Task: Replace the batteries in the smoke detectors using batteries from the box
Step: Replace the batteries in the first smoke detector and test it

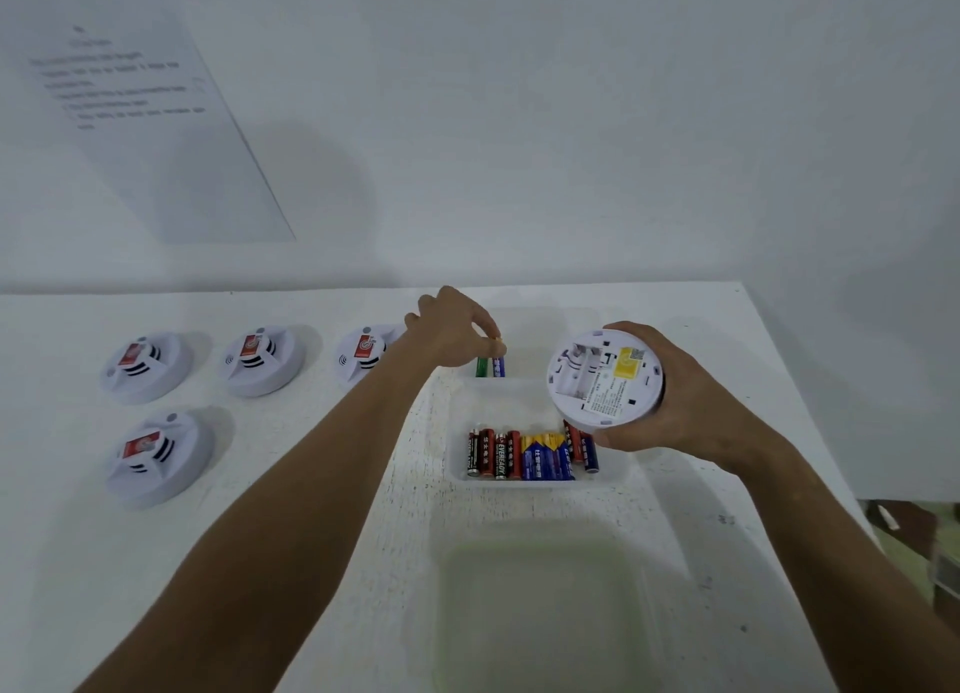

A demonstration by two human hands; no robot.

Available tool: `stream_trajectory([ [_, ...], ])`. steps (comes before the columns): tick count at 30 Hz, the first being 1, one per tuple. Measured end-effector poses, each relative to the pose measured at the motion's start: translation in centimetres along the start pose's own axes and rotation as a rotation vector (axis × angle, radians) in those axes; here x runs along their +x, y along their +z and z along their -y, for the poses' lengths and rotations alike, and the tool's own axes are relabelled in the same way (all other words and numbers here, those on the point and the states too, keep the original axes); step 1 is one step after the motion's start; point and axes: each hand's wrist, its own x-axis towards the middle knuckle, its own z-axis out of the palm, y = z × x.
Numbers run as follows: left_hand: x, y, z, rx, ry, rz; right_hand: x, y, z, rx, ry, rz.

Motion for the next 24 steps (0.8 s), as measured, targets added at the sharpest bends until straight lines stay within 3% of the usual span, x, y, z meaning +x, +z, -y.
stream_trajectory([
  [4,0.8,0.6,0.0,0.104,0.007,0.13,0.0,0.0,0.0,0.005,0.001,0.008],
  [7,0.9,1.0,-0.1,0.159,-0.016,0.134,-0.2,-0.1,0.0,0.01,0.001,0.011],
  [11,-0.5,0.8,-0.7,0.13,-0.009,0.002,-1.2,-0.9,0.0,0.019,0.01,-0.009],
  [16,-6.4,1.5,-3.7,-0.039,0.255,-0.218,-3.1,-2.3,-0.2,0.037,0.024,-0.039],
  [18,-8.2,2.3,-4.3,-0.038,0.282,-0.142,-4.0,-2.6,-0.4,0.039,0.023,-0.049],
  [22,-8.7,4.3,-4.0,0.073,0.167,0.17,-5.6,-2.9,-0.6,0.059,0.037,-0.049],
  [24,-8.6,4.9,-3.6,0.104,0.142,0.24,-6.2,-2.8,-0.5,0.07,0.039,-0.053],
])
